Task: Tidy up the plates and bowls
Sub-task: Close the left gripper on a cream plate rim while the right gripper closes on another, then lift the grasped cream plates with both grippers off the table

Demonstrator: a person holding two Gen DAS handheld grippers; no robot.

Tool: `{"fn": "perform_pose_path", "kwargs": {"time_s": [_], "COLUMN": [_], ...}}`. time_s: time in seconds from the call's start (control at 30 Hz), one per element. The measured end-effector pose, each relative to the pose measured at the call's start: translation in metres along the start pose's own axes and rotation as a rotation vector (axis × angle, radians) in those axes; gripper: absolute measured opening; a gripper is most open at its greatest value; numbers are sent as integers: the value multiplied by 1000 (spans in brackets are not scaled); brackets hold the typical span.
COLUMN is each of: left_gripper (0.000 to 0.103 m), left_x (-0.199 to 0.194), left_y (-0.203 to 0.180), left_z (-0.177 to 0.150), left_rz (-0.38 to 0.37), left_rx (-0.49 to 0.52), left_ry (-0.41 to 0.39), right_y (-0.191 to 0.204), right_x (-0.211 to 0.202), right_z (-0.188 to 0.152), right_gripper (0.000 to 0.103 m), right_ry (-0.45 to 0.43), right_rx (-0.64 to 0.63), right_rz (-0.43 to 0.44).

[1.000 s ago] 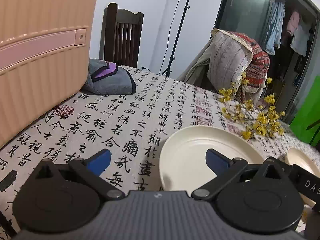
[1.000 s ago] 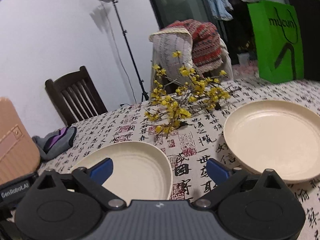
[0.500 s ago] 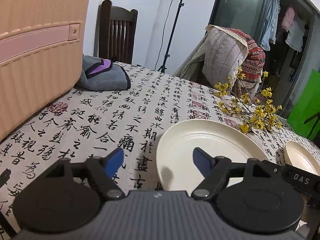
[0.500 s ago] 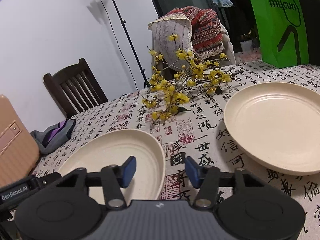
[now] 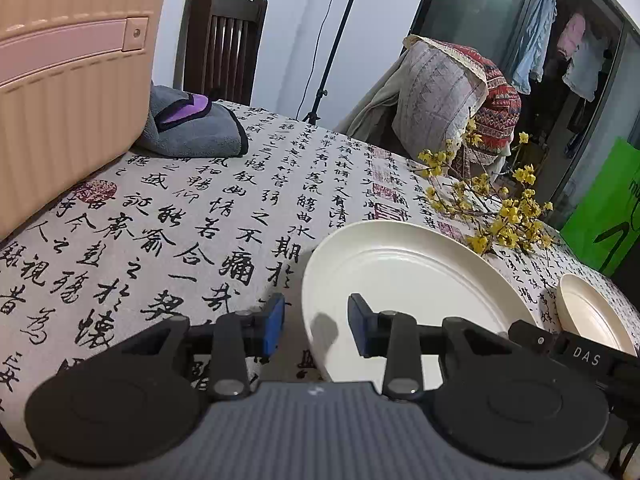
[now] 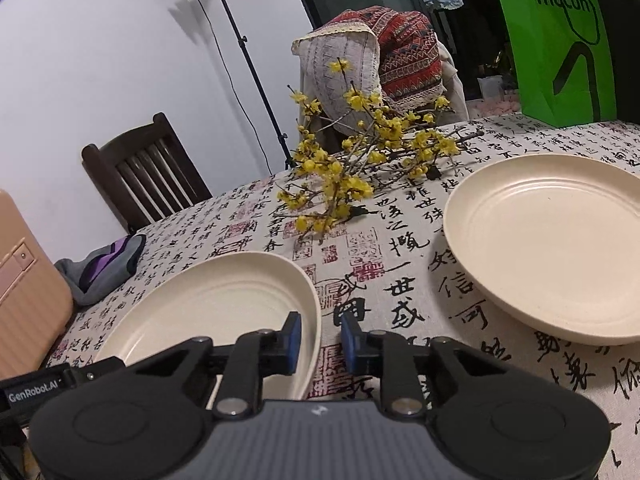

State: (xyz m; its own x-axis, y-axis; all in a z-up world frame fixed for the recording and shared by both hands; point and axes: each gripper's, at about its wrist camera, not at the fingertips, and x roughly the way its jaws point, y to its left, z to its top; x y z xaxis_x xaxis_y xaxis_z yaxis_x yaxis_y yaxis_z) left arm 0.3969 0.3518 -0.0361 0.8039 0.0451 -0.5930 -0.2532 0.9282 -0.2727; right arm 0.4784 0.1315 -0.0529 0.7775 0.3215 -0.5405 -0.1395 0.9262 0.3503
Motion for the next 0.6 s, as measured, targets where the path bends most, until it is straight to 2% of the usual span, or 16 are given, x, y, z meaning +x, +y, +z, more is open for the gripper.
{"fn": "perform_pose_path", "kwargs": {"time_s": [0.37,0.6], "left_gripper": [22,21], "left_x": [1,1], "left_y": [1,3], "left_z": [2,4], "left_rz": [-9,-27], "left_rx": [1,0], "left_ry": [5,1], "right_y": [2,8], "right_x": [0,-1], "right_z": [-1,-2], "right_gripper": [12,11], "right_ry": [-5,-10], "right_rx": [-9,-47], "right_rz": [1,-23]}}
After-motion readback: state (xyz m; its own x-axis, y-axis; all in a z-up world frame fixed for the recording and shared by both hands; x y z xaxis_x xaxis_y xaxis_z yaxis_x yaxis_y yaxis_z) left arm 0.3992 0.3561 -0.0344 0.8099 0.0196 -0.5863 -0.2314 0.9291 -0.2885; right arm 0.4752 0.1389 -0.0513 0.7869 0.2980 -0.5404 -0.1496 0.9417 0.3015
